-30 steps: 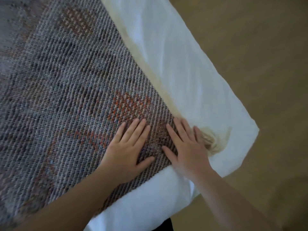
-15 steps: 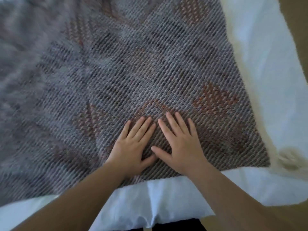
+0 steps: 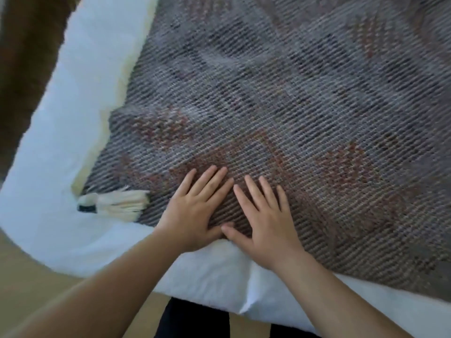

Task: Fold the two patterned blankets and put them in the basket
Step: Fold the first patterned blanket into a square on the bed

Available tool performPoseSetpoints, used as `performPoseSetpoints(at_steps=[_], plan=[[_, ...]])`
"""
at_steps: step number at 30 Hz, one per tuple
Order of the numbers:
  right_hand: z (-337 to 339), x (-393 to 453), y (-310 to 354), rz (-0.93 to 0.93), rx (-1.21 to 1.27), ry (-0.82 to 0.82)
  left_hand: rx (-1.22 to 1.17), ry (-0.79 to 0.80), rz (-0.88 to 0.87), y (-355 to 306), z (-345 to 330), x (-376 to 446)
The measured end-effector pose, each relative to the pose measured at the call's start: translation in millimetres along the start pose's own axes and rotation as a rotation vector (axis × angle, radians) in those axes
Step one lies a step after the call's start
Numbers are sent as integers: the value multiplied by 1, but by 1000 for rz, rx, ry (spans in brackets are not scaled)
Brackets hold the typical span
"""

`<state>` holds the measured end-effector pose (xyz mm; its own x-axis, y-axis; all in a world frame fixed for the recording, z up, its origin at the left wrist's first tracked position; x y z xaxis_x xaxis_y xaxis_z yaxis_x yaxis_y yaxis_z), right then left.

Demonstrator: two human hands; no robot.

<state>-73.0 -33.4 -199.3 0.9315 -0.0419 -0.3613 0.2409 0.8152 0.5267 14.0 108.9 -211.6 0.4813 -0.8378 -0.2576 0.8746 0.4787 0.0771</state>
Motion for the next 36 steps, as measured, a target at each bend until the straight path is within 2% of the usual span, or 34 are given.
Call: performPoseSetpoints(at_steps=[3, 8, 16, 24, 27, 30, 36], plan=[[-30, 31, 63, -3, -29, 47, -43, 15, 24, 60, -16, -42], [-52, 63, 113, -6, -108, 72, 7, 44, 41, 124, -30, -87], [-53, 81, 141, 31, -78, 68, -29, 50, 79, 139, -27, -93], [-61, 101, 157, 33, -51, 67, -32, 198, 222, 175, -28, -117], [-65, 106, 172, 11, -61, 74, -20, 196, 157, 184, -28, -128], [-71, 116, 192, -29, -67, 56, -23, 114, 58, 200, -25, -120], [-93, 152, 240, -250, -16, -110, -10, 29, -125, 269, -27, -108]])
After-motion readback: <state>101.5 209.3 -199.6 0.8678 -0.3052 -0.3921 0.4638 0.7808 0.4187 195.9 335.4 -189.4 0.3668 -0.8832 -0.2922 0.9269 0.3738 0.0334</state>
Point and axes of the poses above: each hand's wrist, its own x-axis towards the middle knuckle, its own z-axis out of the back of the hand, y = z × x, the point moved 4 cm from there along x, towards the middle knuckle, and after that the axes turned 13 degrees about x, right-handed, at the moved point
